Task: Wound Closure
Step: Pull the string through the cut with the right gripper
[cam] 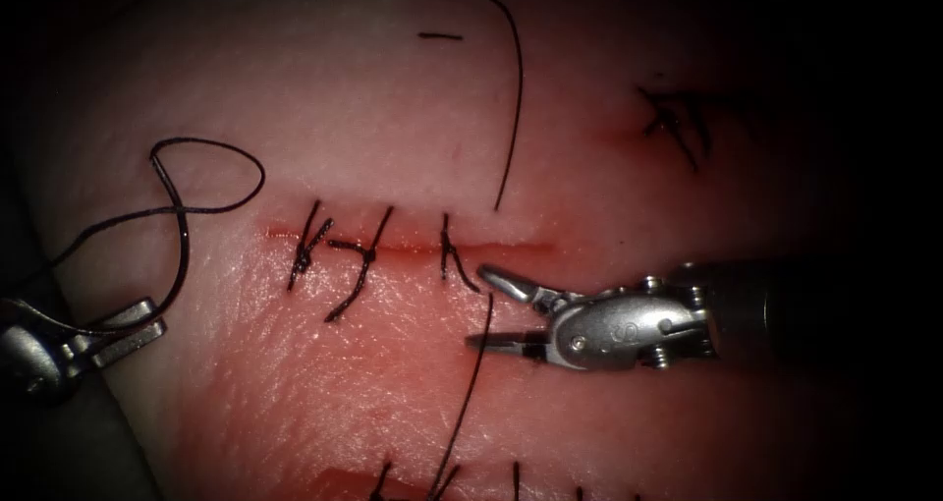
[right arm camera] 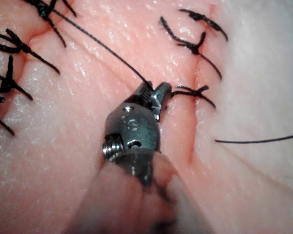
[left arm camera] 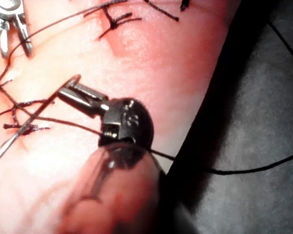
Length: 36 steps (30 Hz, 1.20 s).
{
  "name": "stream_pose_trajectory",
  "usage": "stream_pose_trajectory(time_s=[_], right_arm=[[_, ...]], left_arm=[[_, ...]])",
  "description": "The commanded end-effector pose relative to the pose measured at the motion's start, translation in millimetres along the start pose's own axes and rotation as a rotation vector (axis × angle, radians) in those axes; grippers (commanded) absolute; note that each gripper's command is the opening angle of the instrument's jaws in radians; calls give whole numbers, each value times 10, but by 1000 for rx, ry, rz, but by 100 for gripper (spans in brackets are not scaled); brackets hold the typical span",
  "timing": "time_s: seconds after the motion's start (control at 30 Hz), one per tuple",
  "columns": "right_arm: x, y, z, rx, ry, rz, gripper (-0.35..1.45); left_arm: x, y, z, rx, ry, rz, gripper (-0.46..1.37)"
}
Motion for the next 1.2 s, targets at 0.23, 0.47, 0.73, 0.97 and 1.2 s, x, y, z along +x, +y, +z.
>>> stream_pose_trajectory(time_s=[0.23,0.47,0.73,0.97,1.2], right_arm=[[4,-5,-4,15,14,-35,-35],[10,-14,-10,28,24,-38,-35],[30,-43,-16,84,29,-43,-35],[53,-64,-22,104,44,-41,-35],[84,-94,-28,143,57,-43,-35]], left_arm=[[0,0,0,-4,0,0,-35],[0,0,-1,-4,0,0,-35],[0,0,0,-4,1,-1,-35],[-1,0,1,-4,1,-1,-35],[-1,0,1,-4,1,-1,-35]])
